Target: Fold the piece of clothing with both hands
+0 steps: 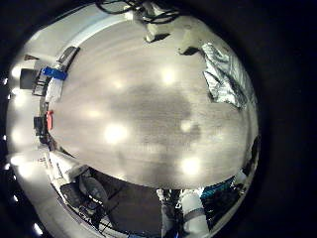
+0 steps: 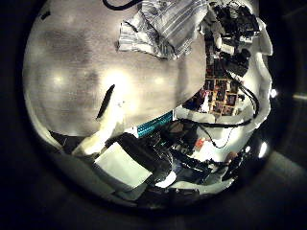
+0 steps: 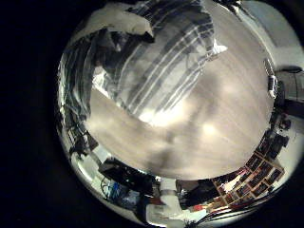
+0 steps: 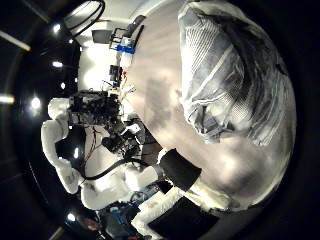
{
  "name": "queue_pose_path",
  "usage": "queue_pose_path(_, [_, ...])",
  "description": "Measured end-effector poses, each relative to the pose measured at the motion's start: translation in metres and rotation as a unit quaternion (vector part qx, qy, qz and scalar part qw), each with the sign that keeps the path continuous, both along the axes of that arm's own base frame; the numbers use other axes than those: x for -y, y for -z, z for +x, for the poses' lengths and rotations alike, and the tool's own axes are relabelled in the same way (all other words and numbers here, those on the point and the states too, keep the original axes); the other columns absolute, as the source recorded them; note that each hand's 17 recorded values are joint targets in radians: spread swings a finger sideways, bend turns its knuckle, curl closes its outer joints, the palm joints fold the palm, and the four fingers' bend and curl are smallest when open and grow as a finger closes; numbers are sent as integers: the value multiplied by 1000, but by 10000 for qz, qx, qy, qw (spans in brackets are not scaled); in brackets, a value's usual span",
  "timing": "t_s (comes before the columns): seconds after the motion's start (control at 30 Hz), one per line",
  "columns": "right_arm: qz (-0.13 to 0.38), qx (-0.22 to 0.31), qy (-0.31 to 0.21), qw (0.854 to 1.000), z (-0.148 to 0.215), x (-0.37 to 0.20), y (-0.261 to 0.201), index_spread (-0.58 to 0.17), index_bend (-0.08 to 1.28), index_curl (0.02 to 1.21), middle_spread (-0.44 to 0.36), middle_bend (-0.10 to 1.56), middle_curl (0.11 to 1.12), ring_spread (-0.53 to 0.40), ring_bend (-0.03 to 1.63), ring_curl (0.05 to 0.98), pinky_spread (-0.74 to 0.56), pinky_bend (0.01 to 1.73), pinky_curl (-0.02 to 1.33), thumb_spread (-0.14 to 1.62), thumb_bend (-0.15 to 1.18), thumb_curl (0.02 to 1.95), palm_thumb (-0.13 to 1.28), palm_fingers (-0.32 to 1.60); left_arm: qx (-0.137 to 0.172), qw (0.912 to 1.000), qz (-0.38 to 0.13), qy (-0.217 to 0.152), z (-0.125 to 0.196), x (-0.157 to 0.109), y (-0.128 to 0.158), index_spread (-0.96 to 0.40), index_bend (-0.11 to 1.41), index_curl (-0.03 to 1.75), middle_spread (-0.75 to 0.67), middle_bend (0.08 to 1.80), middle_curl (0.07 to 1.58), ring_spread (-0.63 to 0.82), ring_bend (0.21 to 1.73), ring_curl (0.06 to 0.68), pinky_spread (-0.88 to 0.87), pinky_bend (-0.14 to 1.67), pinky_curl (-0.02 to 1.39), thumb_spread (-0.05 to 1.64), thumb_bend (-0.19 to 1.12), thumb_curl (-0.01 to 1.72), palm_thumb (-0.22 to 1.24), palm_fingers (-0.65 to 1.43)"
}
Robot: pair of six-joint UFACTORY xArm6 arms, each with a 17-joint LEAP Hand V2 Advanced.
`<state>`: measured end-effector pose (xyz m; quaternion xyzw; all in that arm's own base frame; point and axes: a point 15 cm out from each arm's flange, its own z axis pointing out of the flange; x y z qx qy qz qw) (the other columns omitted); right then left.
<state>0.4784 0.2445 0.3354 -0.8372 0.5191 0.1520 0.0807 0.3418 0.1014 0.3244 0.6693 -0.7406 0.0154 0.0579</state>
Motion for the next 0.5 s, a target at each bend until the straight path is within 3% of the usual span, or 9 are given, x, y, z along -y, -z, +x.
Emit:
queue_pose_path(0.23, [-1331,447,-410,9892,12,36,22,-529,547,472,-85,438,329,217,552,174,519,610,290,1134,-24,433,452,119,90,9999,45,24,-16,9,-7,44,173,349,277,188,333,456,583,220,522,307,329,1159,-20,358,556,132])
queue_pose_path(0.5, [-1865,952,-684,9754,30,38,24,-533,761,498,-60,261,295,221,383,143,499,455,240,1141,-21,412,452,207,181,9998,79,22,-25,13,-12,42,175,351,267,186,334,450,580,217,515,304,328,1155,-17,361,556,140])
